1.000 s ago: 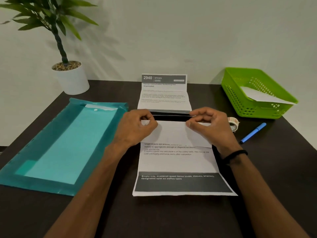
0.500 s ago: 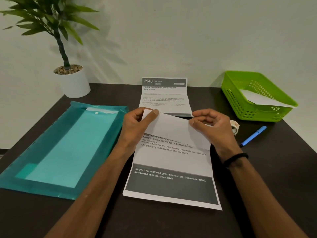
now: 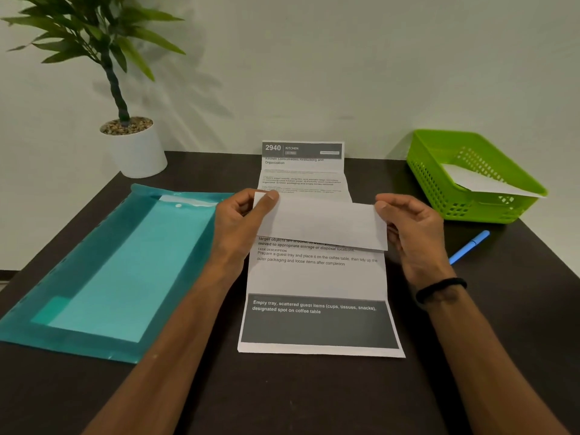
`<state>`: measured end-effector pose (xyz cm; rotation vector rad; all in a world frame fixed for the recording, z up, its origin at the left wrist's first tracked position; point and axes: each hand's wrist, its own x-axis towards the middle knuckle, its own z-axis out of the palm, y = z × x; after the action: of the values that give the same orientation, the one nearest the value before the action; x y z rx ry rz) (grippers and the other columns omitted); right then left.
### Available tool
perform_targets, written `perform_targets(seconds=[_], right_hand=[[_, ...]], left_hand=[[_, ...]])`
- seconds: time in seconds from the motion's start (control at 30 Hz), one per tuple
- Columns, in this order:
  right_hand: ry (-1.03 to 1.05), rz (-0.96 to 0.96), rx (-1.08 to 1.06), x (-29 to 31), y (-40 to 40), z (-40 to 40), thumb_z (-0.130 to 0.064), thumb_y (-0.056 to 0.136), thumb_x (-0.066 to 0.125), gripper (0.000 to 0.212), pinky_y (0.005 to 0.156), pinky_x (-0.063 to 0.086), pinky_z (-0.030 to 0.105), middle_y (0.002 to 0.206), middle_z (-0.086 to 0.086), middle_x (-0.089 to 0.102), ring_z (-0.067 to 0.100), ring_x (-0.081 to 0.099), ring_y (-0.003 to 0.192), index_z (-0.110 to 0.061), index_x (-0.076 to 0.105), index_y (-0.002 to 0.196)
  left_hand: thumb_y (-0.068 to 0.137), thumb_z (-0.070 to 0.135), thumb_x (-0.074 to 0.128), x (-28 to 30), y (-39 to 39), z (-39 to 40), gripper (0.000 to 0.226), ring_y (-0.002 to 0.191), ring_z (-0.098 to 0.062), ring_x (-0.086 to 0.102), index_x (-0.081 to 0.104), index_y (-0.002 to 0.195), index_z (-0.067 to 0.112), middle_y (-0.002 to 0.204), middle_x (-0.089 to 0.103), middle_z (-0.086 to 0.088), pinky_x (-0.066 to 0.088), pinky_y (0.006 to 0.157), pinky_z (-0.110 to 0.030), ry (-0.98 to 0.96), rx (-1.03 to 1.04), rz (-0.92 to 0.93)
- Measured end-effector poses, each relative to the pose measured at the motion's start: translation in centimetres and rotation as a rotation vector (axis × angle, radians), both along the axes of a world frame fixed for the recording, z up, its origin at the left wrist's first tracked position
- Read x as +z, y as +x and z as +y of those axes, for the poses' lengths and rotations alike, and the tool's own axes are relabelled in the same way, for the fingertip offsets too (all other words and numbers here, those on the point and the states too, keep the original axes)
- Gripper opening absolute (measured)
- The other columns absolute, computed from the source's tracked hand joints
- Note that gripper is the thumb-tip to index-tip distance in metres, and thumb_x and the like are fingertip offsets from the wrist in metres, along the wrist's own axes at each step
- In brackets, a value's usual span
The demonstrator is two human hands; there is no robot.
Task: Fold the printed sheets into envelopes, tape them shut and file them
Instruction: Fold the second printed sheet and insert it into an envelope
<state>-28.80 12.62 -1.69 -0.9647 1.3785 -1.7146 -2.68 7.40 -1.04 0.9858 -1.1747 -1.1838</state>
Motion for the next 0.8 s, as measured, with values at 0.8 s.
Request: perform_targets(seconds=[0.8], right_hand=[[-0.028,-0.046,0.22,0.1,-0.1,0.2,0.005,0.088,0.074,0.039,0.093,0.059,0.048,0.12,0.012,0.077,0.035,0.074,0.109,-0.007,0.069,0.125]], left_hand=[[0.099,0.014,0.066,0.0,0.2,-0.6,0.009,0.074,-0.013,0.077,0.075,0.102,0.013,0.095,0.081,-0.004,0.057,0.06,-0.022,0.349,-0.232,-0.063]])
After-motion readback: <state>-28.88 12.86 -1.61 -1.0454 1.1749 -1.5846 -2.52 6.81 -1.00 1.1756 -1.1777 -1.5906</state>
